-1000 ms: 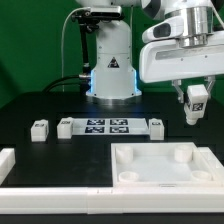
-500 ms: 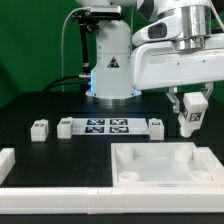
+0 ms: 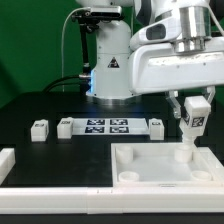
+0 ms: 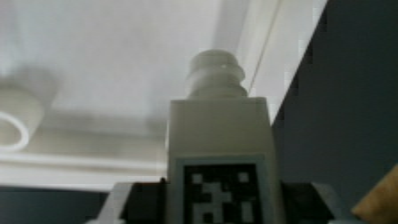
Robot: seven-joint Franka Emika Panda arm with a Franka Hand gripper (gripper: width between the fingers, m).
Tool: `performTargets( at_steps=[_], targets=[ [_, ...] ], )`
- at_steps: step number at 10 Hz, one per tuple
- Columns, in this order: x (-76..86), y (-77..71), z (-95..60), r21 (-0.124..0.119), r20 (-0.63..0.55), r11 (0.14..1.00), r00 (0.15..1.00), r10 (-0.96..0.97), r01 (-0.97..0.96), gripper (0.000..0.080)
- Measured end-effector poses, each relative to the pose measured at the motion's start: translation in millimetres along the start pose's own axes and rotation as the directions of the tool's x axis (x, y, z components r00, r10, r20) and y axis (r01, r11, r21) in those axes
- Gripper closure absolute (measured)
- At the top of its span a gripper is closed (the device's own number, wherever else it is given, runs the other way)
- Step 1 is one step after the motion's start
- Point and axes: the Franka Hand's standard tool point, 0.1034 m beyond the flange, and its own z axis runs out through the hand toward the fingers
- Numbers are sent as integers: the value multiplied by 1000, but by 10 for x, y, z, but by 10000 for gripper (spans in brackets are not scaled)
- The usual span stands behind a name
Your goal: Assemble one leg
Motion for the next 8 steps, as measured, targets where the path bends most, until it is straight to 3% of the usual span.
performTargets(
  at_steps=[1, 5, 8],
  targets=[
    [-54, 17, 25, -8, -68, 1000, 998, -9, 9, 509],
    [364, 76, 150, -14, -80, 994, 991, -106, 105, 509],
    [540, 134, 321, -19, -95, 992, 987, -129, 128, 509]
  ],
)
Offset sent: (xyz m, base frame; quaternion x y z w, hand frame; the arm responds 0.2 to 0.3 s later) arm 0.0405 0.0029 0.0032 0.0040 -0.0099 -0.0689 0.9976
